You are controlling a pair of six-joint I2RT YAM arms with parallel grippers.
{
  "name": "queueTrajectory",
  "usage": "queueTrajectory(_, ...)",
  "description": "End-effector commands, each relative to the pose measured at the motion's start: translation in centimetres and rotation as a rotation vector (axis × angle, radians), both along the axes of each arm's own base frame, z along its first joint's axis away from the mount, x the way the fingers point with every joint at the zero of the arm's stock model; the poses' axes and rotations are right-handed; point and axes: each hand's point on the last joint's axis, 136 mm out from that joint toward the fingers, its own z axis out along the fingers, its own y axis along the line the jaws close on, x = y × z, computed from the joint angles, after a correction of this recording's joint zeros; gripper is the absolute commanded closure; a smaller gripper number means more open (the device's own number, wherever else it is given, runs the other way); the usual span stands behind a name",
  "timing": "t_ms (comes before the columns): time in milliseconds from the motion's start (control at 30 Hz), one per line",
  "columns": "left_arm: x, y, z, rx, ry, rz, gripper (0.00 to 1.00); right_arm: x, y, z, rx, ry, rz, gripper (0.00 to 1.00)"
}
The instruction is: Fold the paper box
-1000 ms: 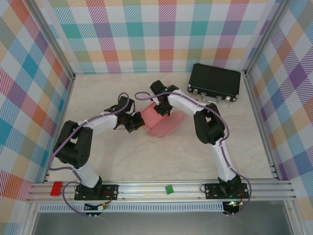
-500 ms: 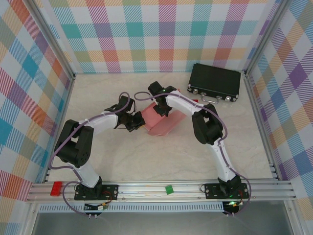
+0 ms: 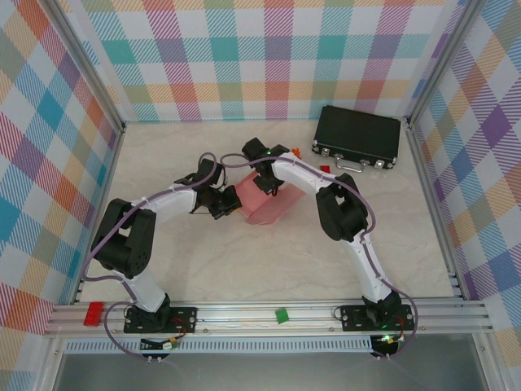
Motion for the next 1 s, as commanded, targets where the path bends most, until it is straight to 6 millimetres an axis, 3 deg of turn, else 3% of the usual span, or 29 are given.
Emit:
queueTrajectory(0, -0.6, -0.5, -0.8, 0.027, 0.01, -0.046, 0.98, -1.6, -0.5, -4.8, -0.057, 0.084, -0.016, 0.85)
queueTrajectory(233, -0.6, -0.4, -0.8, 0.036, 0.004, -0.051, 0.98, -1.9, 0.1, -4.4, -0.024, 0.101, -0.001, 0.84)
queueTrajectory(500, -0.7, -0.3, -0.2, 0.052, -0.023, -0.085, 0.98, -1.7, 1.6, 0.2, 0.127, 0.066, 0.006, 0.79)
queueTrajectory(633, -0.8, -0.2, -0.1, 0.059, -0.028, -0.098, 0.98, -1.7, 2.0, 1.6, 0.164, 0.058, 0.016, 0.76)
queueTrajectory(833, -0.8, 0.0, 0.0, 0.071, -0.029, -0.101, 0.98, -1.6, 2.0, 2.6, 0.178, 0.04, 0.005, 0.59)
queueTrajectory(967, -0.9, 0.1, -0.1, 0.077, -0.029, -0.103, 0.98, -1.5, 1.7, 3.0, 0.185, 0.032, -0.004, 0.54)
